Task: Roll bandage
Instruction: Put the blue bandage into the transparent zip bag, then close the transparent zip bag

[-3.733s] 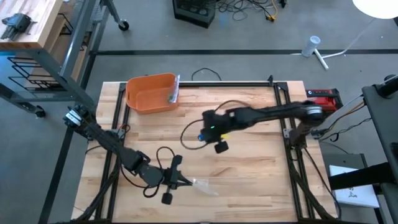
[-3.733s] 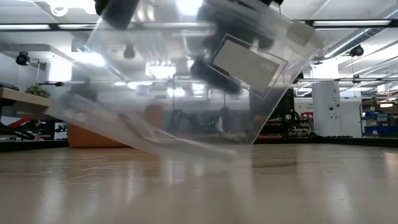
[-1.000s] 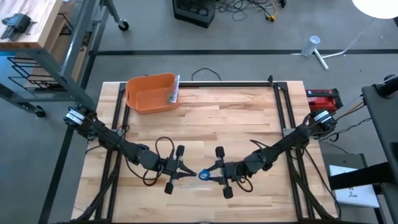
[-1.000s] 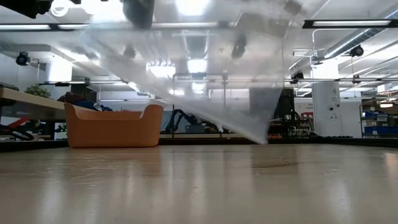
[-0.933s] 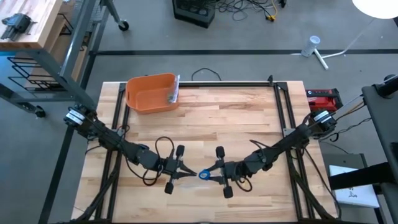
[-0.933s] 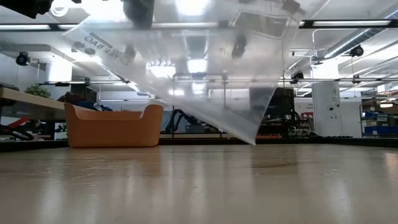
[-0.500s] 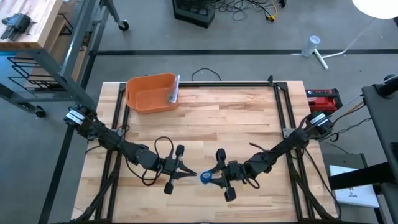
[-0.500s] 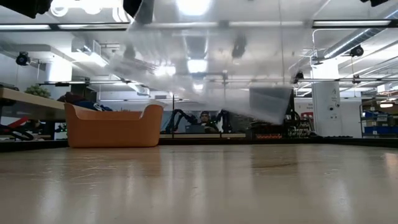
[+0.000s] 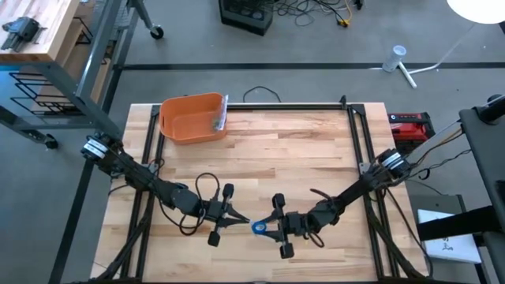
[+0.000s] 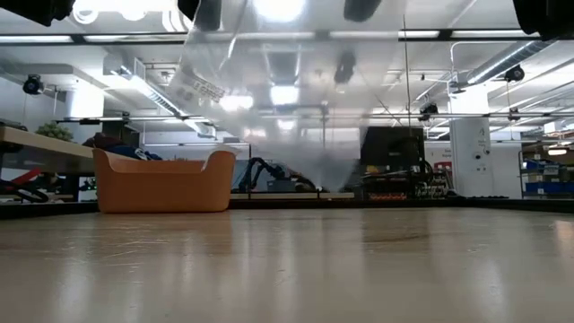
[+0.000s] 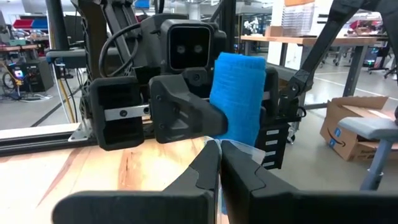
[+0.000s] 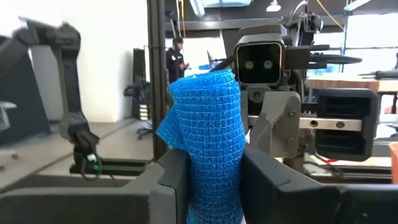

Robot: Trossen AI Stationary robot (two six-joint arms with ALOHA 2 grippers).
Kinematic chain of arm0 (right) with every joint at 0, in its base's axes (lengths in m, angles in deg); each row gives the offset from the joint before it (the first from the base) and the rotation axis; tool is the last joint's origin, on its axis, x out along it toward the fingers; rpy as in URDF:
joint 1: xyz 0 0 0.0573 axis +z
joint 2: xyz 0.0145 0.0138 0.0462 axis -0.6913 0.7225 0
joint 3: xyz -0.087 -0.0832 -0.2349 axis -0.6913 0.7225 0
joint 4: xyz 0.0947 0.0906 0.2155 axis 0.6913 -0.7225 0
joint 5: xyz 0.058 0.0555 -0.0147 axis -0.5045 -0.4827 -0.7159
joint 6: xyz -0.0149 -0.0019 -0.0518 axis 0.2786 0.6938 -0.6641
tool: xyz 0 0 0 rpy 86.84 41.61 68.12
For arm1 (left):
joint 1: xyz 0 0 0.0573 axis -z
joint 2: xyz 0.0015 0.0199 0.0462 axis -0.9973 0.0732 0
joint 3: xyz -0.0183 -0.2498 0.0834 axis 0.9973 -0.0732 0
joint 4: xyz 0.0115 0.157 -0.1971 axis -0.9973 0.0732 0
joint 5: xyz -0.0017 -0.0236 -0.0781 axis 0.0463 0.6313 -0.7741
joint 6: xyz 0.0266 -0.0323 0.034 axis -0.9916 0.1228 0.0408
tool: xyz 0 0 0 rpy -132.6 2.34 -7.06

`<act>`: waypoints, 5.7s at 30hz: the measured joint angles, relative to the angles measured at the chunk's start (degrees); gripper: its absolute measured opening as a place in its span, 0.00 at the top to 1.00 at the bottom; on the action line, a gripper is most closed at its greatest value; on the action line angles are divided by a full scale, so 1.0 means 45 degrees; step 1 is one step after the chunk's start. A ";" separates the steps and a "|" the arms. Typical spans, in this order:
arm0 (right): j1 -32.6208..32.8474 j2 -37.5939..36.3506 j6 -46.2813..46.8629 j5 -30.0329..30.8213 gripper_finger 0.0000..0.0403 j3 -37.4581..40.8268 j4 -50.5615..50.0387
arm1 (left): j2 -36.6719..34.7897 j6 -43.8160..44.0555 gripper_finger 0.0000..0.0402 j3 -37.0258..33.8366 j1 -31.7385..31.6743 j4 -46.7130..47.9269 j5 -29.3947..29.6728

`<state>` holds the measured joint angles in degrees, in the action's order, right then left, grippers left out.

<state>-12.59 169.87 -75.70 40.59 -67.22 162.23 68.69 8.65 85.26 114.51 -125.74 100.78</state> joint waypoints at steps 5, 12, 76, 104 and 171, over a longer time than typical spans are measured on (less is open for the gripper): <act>0.0222 -0.0123 -0.0484 0.0026 0.66 0.0003 -0.0355 | 0.0000 0.0000 1.00 0.0000 0.0053 -0.0066 0.0000; 0.0275 -0.2328 0.0004 0.0450 0.48 0.0008 -0.4766 | -0.0159 -0.0382 1.00 0.0000 0.0053 -0.0444 0.0005; 0.0452 -0.4426 -0.0214 0.5288 0.55 -0.5369 -1.3811 | -0.3099 -0.1643 1.00 0.1239 -0.0165 -0.0729 0.2989; 0.1477 -0.4685 0.1808 0.6079 0.70 -0.5576 -1.6622 | -0.4192 -0.1603 1.00 0.1239 0.0307 0.1484 0.2987; 0.0236 -0.3725 0.6095 0.2641 1.00 -0.6363 -2.4950 | 0.1284 -0.1601 0.38 0.3405 -0.0714 0.4725 0.2671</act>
<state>-11.53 153.10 -48.27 52.47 -95.86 49.95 74.47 1.45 100.58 111.30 -104.48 112.80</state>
